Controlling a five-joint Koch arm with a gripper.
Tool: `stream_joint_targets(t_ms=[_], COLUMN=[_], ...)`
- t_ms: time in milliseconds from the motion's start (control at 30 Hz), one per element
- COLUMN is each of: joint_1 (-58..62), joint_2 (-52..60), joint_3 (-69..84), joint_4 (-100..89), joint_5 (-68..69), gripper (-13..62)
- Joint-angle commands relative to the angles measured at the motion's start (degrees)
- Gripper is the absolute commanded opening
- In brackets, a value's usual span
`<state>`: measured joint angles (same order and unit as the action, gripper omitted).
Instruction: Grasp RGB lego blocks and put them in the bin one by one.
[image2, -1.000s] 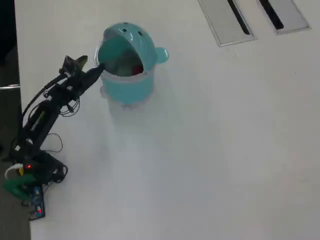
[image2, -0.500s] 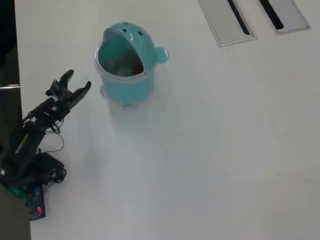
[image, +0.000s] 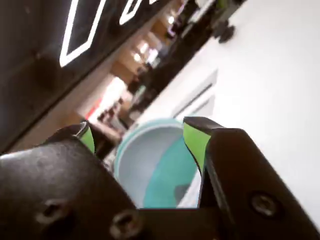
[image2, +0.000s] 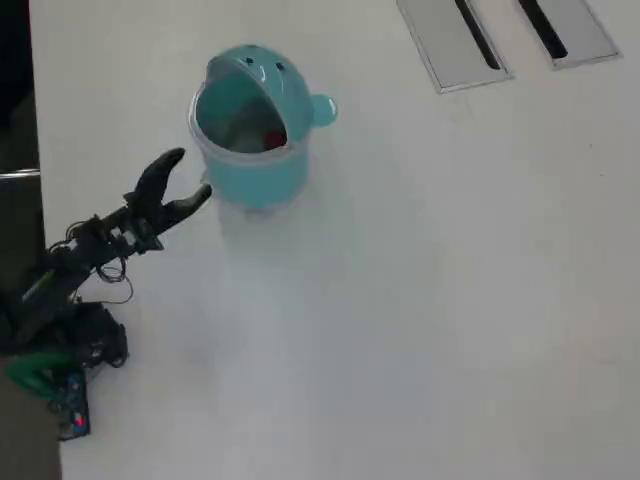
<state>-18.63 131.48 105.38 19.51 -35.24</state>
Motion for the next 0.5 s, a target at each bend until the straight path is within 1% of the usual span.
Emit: stream_joint_targets(t_ms=[0,167,333,467], joint_1=[2.55,7.21,11.07,12.92], joint_2=[4.13,4.13,4.13,4.04], joint_3=[-0.26,8.44,14.06,21.97], joint_4=[-8.7,-20.74,-23.38,-32.52], joint_5=[4.75,9.14,16.87,17.75], gripper=[33.1,33.0,33.0,32.9])
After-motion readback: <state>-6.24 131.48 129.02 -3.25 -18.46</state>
